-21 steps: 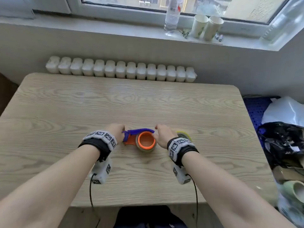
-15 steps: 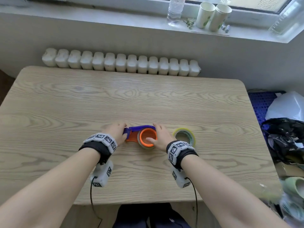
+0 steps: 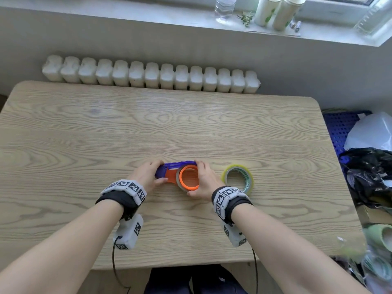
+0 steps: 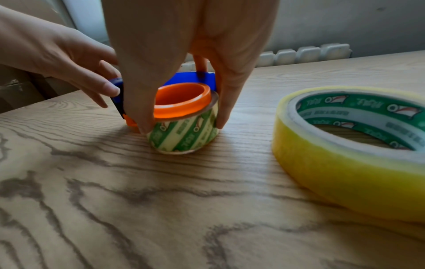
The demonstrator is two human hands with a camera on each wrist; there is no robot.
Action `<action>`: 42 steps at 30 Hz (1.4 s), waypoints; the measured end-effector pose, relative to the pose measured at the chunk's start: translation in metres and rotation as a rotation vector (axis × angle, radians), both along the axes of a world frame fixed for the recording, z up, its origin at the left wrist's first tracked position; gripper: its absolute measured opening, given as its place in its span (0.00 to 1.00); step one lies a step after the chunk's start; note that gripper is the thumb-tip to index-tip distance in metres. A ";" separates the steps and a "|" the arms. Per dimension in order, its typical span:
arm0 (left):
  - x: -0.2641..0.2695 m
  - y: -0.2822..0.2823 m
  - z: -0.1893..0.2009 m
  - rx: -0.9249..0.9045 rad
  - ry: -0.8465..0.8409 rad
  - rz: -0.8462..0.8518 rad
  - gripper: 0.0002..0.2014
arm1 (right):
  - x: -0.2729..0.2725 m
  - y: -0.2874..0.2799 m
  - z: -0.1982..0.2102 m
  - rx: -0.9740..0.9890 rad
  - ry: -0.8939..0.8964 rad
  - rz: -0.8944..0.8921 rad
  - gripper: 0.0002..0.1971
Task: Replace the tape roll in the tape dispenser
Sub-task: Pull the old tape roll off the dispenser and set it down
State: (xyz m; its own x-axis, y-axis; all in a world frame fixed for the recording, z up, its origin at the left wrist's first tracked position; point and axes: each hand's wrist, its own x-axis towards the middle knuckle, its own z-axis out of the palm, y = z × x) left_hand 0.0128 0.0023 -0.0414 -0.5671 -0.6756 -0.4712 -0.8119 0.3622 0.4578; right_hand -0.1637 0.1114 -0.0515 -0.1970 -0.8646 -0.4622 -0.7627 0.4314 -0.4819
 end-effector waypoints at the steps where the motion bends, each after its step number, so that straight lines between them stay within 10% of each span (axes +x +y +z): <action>1: -0.001 0.000 0.003 0.002 0.036 0.021 0.22 | -0.001 0.000 0.003 -0.021 0.002 -0.001 0.52; 15: -0.040 -0.014 0.080 0.003 0.197 0.337 0.33 | -0.035 -0.011 0.082 -0.396 0.111 0.025 0.51; 25: -0.058 -0.019 0.127 -0.196 0.234 0.396 0.23 | -0.047 -0.021 0.127 -0.538 0.038 -0.074 0.57; 42: -0.046 -0.021 0.129 -0.192 0.249 0.410 0.26 | -0.038 -0.031 0.139 -0.689 0.101 -0.012 0.49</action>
